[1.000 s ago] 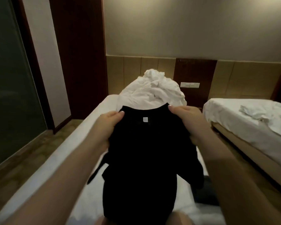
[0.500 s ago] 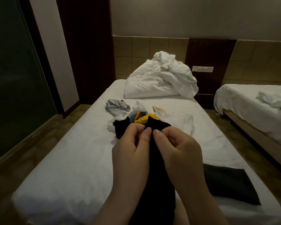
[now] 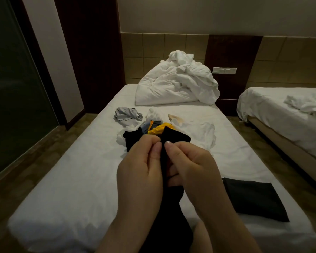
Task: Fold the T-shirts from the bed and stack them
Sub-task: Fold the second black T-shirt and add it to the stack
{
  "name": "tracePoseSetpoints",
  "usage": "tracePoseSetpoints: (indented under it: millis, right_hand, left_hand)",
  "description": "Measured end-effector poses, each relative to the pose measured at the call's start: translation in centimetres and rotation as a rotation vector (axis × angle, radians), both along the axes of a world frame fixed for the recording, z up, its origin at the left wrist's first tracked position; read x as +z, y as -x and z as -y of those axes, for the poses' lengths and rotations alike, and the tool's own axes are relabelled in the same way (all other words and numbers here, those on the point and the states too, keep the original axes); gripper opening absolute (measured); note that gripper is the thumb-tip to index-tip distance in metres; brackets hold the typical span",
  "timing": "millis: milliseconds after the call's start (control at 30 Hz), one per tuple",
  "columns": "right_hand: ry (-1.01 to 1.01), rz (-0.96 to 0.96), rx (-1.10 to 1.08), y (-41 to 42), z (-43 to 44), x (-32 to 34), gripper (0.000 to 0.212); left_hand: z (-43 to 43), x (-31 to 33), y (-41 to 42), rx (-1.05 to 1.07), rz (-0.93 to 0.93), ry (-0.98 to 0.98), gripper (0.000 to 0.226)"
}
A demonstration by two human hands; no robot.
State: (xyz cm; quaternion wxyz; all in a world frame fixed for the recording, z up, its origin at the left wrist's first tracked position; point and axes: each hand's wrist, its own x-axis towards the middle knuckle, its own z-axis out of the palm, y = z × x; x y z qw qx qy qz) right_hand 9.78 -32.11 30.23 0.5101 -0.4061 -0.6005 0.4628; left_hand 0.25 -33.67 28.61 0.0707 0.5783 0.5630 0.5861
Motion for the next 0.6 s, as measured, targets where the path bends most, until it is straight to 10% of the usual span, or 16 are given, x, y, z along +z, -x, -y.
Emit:
tracePoseSetpoints:
  millis: [367, 600]
  right_hand:
    - [-0.333, 0.091, -0.213, 0.6, 0.5, -0.8, 0.033]
    - [-0.214, -0.021, -0.097, 0.5, 0.6, -0.7, 0.025]
  left_hand:
    - [0.4, 0.4, 0.0, -0.006, -0.025, -0.020, 0.021]
    - [0.9, 1.0, 0.6, -0.081, -0.055, -0.017, 0.030]
